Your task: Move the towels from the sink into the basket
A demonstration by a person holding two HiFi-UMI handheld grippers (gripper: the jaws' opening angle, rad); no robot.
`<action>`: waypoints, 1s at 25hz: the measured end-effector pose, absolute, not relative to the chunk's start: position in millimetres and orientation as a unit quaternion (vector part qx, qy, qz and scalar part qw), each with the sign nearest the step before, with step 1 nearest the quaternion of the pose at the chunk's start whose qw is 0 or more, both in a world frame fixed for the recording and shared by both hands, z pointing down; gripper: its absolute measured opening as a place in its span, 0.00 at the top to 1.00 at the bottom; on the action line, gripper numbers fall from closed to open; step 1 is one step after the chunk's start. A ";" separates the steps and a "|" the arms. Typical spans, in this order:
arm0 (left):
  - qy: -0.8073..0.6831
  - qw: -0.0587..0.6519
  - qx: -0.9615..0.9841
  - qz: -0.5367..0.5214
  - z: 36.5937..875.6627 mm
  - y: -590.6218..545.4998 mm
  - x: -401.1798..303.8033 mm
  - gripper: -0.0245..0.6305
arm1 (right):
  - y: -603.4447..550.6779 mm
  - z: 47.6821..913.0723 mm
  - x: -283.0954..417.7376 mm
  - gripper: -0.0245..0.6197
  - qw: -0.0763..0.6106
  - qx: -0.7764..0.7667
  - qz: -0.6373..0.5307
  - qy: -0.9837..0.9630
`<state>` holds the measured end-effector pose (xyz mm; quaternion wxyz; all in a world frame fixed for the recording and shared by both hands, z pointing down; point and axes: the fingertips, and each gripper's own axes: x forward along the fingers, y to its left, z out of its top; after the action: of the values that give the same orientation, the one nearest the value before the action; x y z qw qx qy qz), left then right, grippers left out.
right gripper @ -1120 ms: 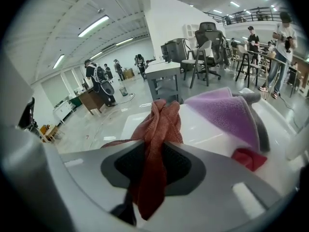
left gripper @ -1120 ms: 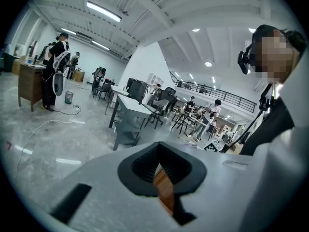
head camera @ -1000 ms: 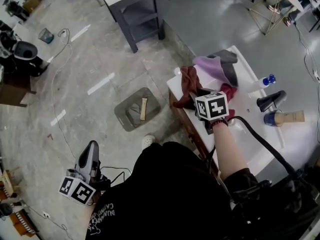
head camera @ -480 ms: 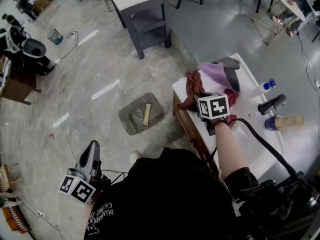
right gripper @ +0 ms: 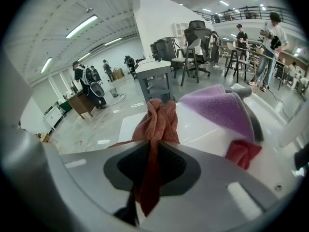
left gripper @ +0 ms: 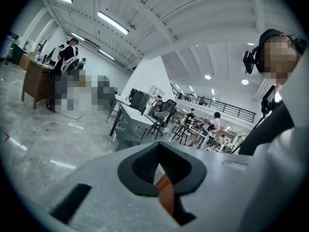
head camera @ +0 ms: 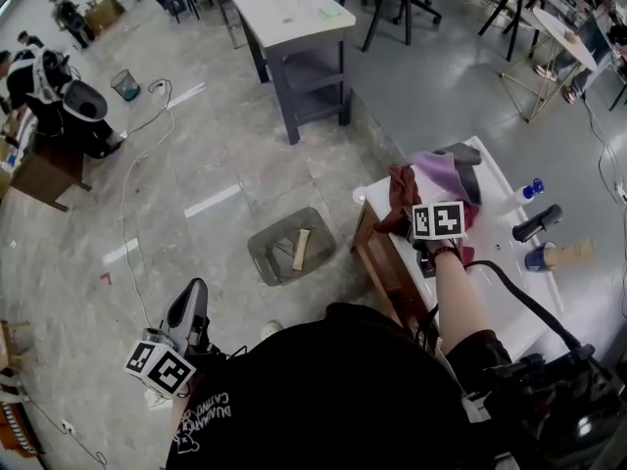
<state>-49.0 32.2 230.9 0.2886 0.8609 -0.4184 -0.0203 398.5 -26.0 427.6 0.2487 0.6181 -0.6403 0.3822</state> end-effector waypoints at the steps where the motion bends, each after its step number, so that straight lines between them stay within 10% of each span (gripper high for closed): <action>1: -0.417 0.289 0.862 -0.023 230.8 29.3 -54.8 0.96 | -26.9 427.3 399.1 0.86 0.252 0.622 0.383 -0.635; 25: -0.375 0.285 0.880 -0.057 224.5 -40.5 -245.8 0.96 | -54.7 355.5 202.4 0.86 0.181 0.653 0.341 -0.651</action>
<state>-245.8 -40.5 224.5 0.2845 0.8803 -0.3754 -0.0568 202.4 -54.7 355.5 0.1806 0.6532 -0.6514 0.3412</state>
